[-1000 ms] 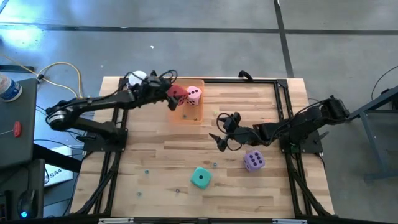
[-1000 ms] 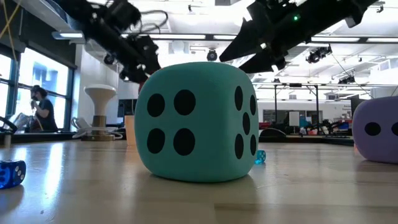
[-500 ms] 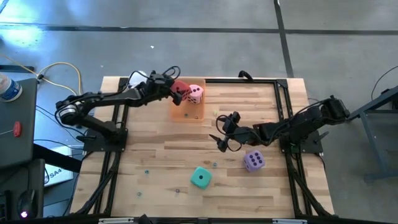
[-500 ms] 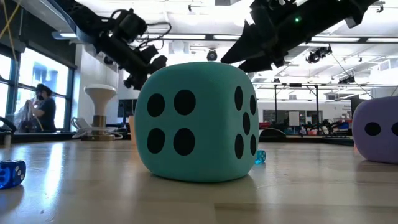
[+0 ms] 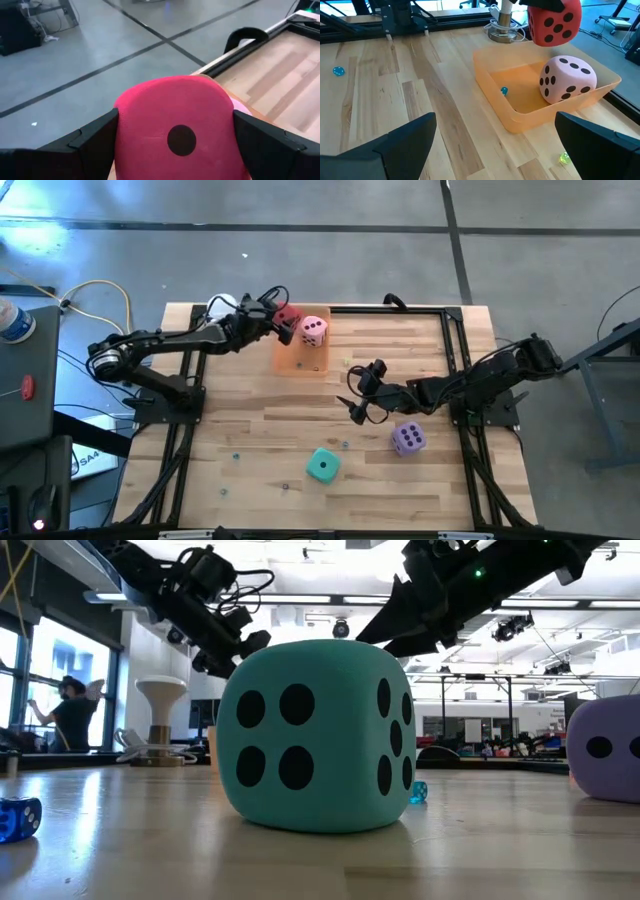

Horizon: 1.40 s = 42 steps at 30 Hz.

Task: Pick & Place Dice
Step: Put the big red die into the orange bin

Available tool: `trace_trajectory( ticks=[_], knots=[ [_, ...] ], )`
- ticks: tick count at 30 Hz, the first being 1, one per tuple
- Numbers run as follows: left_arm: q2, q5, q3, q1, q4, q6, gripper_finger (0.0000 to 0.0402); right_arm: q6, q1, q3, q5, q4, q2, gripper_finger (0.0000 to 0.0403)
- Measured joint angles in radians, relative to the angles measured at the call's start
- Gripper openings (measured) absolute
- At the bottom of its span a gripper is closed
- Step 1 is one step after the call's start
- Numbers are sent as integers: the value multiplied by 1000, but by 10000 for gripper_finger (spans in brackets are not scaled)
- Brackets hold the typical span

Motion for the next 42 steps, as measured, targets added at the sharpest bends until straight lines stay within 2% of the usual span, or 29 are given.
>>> trace_trajectory(
  ticks=[12,17,25,35,42],
  knots=[
    [83,-3,0,6,52,8,335,3,0,0,-23,3,0,400],
    [98,-74,0,13,79,17,335,22,0,-1,-48,3,0,400],
    [98,5,0,30,77,-28,335,19,0,-1,-50,3,0,400],
    [98,10,0,30,83,-57,335,18,0,-1,-47,3,0,400],
    [175,10,0,30,118,-58,335,18,0,-1,-47,4,0,400]
  ],
)
